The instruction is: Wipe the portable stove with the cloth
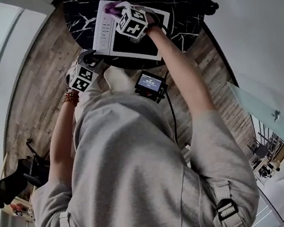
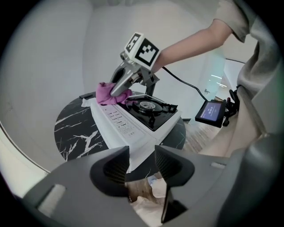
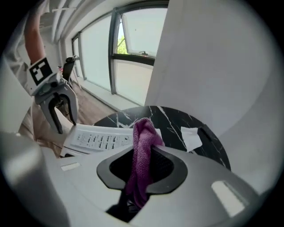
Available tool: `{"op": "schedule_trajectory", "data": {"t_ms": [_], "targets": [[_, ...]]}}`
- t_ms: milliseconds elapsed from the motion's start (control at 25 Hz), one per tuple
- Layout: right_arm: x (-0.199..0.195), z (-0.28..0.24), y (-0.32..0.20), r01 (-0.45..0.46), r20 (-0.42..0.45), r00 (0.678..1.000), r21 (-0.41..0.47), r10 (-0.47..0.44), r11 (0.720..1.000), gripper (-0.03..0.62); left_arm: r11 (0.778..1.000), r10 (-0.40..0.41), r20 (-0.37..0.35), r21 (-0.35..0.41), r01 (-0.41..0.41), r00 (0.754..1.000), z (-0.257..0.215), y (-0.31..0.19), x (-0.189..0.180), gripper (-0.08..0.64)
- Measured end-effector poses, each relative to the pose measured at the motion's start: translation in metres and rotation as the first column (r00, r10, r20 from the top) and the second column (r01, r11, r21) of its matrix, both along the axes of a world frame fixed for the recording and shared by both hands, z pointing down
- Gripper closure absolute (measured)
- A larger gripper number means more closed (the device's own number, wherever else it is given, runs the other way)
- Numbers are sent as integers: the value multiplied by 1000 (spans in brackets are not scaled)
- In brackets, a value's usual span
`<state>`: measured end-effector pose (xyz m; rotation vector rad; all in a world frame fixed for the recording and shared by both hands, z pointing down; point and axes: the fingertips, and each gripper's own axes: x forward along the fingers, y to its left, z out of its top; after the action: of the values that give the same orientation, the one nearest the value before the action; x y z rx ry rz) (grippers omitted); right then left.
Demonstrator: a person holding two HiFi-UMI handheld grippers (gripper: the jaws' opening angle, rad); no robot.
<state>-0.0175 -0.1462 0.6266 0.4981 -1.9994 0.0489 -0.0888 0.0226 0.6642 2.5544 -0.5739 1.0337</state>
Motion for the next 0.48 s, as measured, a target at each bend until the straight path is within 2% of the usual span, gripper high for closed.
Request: {"op": "schedule_trajectory", "data": {"t_ms": [240, 360, 480], "targets": [[-9, 24, 26, -22, -48, 999, -43, 20, 999, 508, 1000, 7, 7, -5, -7, 1000, 1, -1, 0, 380], [-17, 26, 51, 30, -51, 998, -84, -34, 996, 509, 1000, 12, 8, -1, -12, 1000, 1, -3, 1, 380], [-26, 25, 81, 71, -22, 997, -172, -76, 983, 509, 1000, 25, 6, 11, -25, 1000, -4, -5, 7, 380]]}}
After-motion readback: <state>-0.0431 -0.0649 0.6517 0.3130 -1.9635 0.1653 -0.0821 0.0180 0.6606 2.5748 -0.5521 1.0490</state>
